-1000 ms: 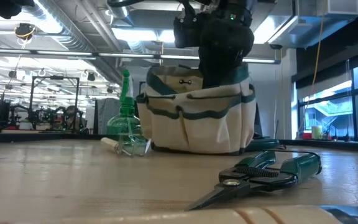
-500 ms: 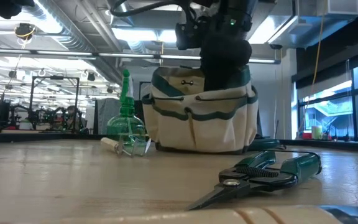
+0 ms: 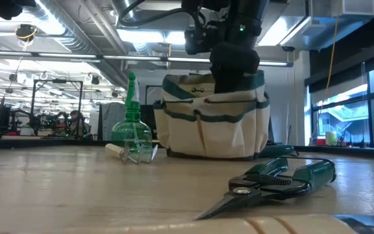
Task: Pick & Place Garden tools in Gardening bag
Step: Adjust the green gardening bag
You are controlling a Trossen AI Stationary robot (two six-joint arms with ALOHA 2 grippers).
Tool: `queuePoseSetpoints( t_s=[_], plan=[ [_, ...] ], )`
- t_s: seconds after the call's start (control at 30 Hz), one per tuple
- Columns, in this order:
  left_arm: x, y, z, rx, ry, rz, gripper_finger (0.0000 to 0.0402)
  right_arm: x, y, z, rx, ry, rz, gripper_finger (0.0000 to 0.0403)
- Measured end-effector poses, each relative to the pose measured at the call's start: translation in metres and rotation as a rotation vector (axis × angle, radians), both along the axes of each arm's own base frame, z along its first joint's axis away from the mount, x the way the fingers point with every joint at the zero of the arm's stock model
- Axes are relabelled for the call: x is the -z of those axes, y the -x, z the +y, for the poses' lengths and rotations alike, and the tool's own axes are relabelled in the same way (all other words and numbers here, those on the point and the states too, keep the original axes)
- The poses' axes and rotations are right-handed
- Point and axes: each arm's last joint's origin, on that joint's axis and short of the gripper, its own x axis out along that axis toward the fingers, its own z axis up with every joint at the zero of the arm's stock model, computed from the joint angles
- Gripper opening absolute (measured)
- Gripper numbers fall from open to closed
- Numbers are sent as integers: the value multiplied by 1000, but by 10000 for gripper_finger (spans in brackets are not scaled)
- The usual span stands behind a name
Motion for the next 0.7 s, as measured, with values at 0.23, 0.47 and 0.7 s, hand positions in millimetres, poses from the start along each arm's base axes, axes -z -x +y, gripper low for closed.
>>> queuePoseSetpoints(
  t_s=[0.23,0.47,0.7],
  plan=[
    [0,0,0,2,-1,0,6,0,0,-1,4,1,7,5],
    [0,0,0,2,-1,0,6,0,3,-11,99,50,13,2],
    [0,0,0,2,-1,1,6,1,4,-22,189,49,13,1]
  ],
)
